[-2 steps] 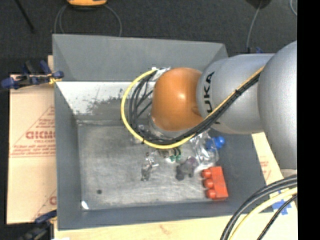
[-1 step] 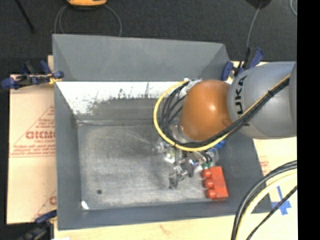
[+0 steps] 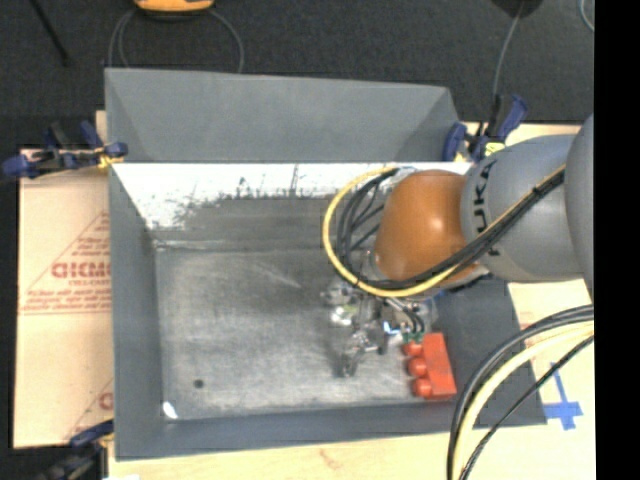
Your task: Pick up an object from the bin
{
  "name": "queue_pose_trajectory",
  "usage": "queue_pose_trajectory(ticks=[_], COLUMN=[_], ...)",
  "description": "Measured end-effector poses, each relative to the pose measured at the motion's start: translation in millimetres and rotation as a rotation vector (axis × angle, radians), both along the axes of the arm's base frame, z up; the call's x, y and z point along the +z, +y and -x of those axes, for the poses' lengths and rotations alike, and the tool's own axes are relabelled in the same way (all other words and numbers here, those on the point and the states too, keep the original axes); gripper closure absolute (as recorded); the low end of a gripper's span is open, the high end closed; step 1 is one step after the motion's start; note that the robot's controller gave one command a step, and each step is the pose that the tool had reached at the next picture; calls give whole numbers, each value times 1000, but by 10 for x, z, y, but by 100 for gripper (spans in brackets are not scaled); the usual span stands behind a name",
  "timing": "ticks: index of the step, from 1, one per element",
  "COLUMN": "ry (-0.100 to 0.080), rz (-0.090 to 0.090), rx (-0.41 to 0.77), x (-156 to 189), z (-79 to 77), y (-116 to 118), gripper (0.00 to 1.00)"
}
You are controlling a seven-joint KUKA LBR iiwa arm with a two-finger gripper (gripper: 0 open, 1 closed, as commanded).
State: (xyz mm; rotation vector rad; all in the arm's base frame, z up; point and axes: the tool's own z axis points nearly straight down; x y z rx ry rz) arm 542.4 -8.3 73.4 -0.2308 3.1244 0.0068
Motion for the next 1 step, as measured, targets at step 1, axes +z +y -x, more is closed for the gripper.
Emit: queue_pose_trajectory(ticks=[1], ry=[-6], rz=[2], rx=[-6], x=[26], z=[-21], y=[-17], gripper=[100])
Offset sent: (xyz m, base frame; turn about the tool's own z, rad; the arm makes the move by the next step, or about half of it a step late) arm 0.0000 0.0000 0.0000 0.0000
